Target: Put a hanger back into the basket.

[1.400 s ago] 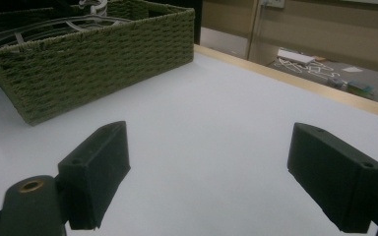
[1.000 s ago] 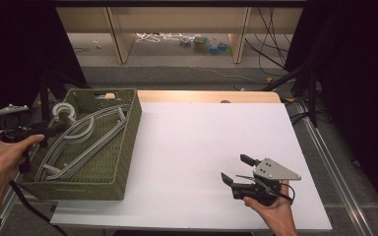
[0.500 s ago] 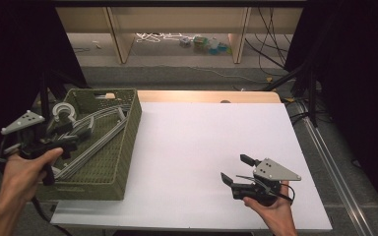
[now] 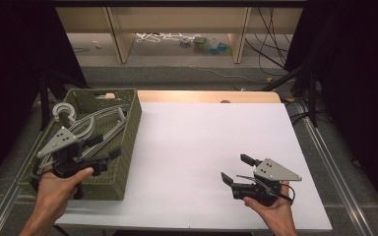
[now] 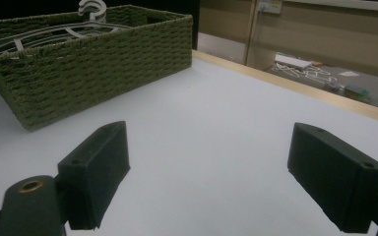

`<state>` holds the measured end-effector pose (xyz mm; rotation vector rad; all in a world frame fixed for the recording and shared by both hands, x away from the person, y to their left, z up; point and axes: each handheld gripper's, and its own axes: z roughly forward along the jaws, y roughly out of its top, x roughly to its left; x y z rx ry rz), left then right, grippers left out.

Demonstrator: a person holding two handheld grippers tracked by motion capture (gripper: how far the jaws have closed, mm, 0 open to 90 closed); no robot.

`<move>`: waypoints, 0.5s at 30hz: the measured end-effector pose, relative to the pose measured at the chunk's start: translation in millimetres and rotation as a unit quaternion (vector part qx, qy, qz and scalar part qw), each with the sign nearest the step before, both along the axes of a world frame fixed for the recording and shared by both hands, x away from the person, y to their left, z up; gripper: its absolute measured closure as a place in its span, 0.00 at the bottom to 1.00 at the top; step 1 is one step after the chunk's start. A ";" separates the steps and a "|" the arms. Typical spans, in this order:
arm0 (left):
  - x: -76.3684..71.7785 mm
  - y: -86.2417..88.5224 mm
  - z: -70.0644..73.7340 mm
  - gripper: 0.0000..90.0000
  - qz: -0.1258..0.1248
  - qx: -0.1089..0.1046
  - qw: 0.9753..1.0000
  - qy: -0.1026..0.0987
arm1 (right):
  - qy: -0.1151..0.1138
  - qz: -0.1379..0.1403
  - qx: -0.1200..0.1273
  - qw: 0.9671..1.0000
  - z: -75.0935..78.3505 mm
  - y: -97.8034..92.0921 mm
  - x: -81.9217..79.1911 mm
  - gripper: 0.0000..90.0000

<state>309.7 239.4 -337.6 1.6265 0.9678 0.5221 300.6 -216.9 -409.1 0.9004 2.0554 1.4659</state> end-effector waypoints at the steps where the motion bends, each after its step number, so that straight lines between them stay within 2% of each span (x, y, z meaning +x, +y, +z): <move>1: -1.5 -1.4 -1.5 0.23 -0.001 -0.004 1.000 -0.001 | -0.001 0.001 0.004 1.000 -0.6 0.5 0.2 0.18; 2: -2.7 -3.0 -3.6 0.23 -0.004 -0.001 1.000 -0.006 | 0.000 0.002 0.003 1.000 -0.5 0.3 0.2 0.19; 4: -5.8 -7.6 -8.5 0.23 0.000 0.011 1.000 -0.008 | -0.013 0.002 0.001 1.000 -1.2 0.1 2.0 0.19; 5: -7.1 -9.5 -11.1 0.23 0.001 0.016 1.000 -0.005 | -0.010 -0.003 -0.005 1.000 -0.9 -0.1 1.5 0.19; 8: -8.0 -14.2 -21.3 0.23 0.000 0.005 1.000 0.001 | -0.007 -0.002 -0.002 1.000 -1.3 0.4 1.0 0.19; 9: -8.2 -16.5 -25.6 0.24 0.001 -0.008 1.000 0.001 | -0.008 -0.002 -0.003 1.000 -1.5 0.2 1.3 0.19; 12: -4.5 -21.9 -35.0 0.24 -0.019 0.013 1.000 -0.006 | 0.003 0.002 0.002 1.000 -2.2 0.5 0.7 0.19; 13: -2.4 -22.9 -37.3 0.24 -0.028 0.015 0.999 -0.015 | 0.001 0.005 0.006 1.000 -3.1 1.1 1.4 0.18; 15: -1.4 -26.0 -41.4 0.24 -0.030 0.010 0.999 -0.011 | -0.006 -0.002 0.000 1.000 -3.2 0.3 1.5 0.19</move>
